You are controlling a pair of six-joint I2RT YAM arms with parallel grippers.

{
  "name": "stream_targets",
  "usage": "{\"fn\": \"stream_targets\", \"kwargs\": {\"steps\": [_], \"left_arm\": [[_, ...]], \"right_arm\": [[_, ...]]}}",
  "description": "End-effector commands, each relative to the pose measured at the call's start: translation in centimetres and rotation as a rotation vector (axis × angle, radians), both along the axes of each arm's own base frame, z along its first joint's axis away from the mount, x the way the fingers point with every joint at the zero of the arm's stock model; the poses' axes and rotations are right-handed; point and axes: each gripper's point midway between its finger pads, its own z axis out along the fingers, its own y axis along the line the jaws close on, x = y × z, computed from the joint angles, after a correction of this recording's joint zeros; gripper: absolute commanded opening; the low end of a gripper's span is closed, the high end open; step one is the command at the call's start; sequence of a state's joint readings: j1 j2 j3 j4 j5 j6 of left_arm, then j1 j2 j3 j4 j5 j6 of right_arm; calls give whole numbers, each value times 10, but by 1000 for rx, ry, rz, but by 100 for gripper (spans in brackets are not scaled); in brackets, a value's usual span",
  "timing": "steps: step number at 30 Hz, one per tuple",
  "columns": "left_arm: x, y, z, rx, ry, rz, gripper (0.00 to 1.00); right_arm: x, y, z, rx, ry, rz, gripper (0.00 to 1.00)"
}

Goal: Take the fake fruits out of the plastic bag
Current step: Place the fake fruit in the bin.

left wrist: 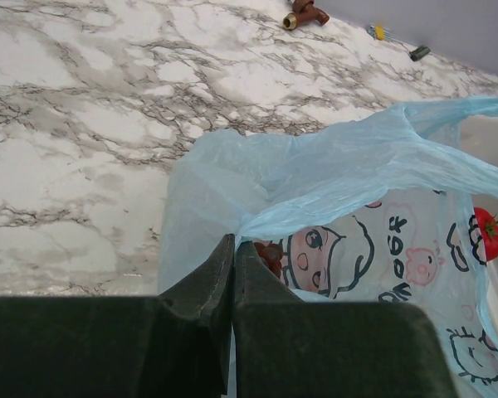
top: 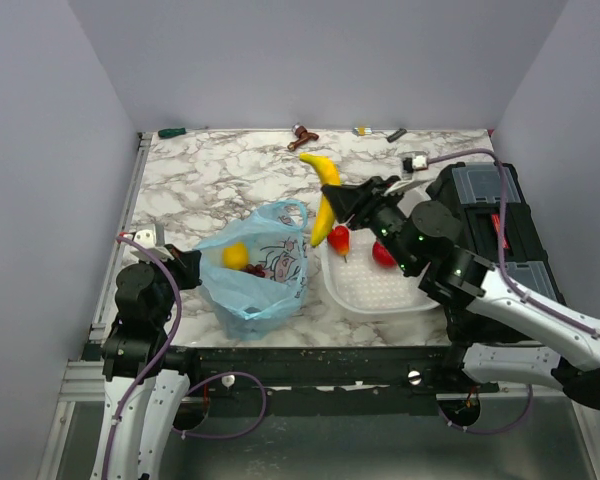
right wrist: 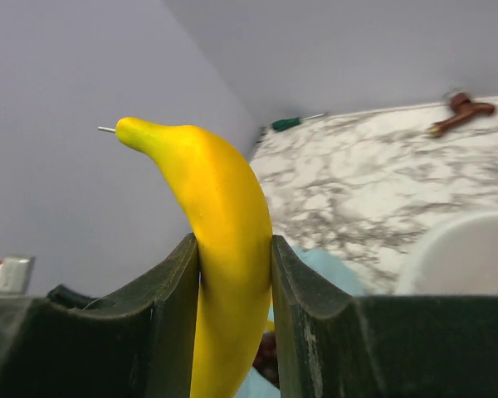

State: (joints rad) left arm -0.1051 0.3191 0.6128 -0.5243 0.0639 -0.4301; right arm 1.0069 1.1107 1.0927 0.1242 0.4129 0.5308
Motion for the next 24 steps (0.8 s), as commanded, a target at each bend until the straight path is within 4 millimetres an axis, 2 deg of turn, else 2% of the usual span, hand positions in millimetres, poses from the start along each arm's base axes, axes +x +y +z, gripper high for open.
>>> {"fn": "stream_targets", "kwargs": {"steps": [1,4,6,9,11,12,15,19,24], "left_arm": [[0,-3,2,7,-14,-18,0],[1,-3,1,7,-11,-19,0],[1,-4,0,6,-8,-24,0],[2,-4,-1,6,-2,-26,0],[2,-4,-1,6,3,-28,0],[1,-5,-2,4,5,-31,0],[-1,-7,0,-2,2,-42,0],[-6,-9,0,-7,28,-54,0],[-7,-12,-7,-3,91,-72,0]], "right_arm": [[13,-83,-49,-281,91,-337,1],[12,-129,-70,-374,133,-505,1],[13,-151,-86,-454,156,-582,1],[19,-175,-118,-569,228,-673,1],[29,-184,-150,-623,307,-691,1],[36,-187,-168,-636,353,-674,1],[53,-175,-224,-668,511,-554,1],[63,-153,-262,-702,603,-479,1],[68,-149,-292,-781,666,-477,4]]}}
